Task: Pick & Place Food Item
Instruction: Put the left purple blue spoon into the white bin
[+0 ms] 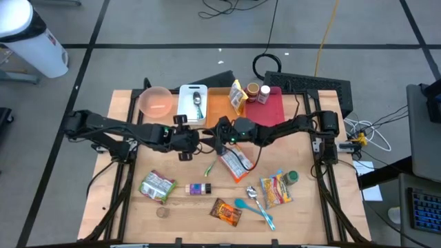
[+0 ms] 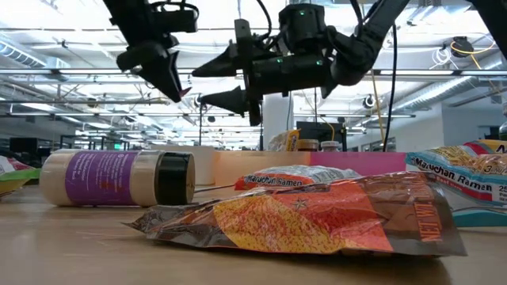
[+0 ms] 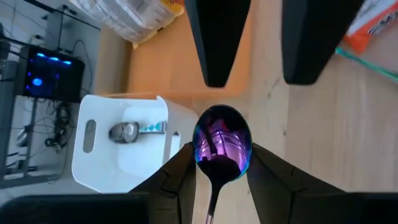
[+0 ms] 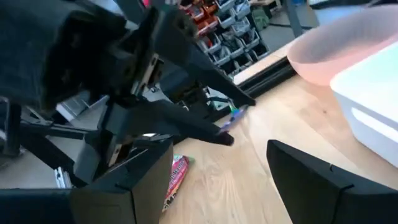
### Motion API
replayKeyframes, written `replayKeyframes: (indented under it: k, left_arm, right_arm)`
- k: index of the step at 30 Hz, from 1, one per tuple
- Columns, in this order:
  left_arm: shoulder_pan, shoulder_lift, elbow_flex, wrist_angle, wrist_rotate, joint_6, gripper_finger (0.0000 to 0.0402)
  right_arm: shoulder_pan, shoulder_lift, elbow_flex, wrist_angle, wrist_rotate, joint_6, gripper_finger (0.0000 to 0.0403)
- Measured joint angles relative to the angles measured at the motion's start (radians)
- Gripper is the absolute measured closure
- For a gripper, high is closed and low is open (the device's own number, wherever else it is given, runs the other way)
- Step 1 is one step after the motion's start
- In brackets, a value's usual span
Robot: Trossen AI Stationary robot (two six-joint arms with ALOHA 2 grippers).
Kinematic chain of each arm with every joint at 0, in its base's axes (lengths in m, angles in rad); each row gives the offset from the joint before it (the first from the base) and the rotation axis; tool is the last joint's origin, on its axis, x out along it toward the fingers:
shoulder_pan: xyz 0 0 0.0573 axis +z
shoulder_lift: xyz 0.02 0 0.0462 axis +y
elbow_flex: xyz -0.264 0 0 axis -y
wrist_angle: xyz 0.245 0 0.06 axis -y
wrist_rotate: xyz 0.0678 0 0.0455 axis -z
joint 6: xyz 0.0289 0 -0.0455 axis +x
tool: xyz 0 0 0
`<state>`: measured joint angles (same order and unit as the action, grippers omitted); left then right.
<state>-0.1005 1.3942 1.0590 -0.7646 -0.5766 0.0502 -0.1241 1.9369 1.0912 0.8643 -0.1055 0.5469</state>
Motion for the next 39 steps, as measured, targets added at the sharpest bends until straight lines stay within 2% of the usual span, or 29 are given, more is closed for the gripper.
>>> replayKeyframes:
  k: [6, 22, 26, 39]
  left_arm:
    - [-0.014, 0.039, 0.000, 0.032, -0.055, 0.033, 0.0277]
    - [-0.024, 0.062, 0.000, 0.145, -0.058, 0.124, 0.0277]
    - [-0.024, 0.062, -0.001, 0.142, -0.058, 0.125, 0.0277]
    - [-0.024, 0.062, -0.001, 0.143, -0.053, 0.131, 0.0277]
  right_arm:
    - [-0.009, 0.000, 0.000, -0.002, 0.000, 0.032, 0.0149]
    - [-0.014, 0.000, 0.000, -0.021, -0.003, 0.036, 0.0155]
    - [-0.014, 0.000, 0.000, -0.035, -0.003, 0.036, 0.0183]
    - [-0.018, 0.000, 0.000, -0.013, -0.003, 0.016, 0.0316]
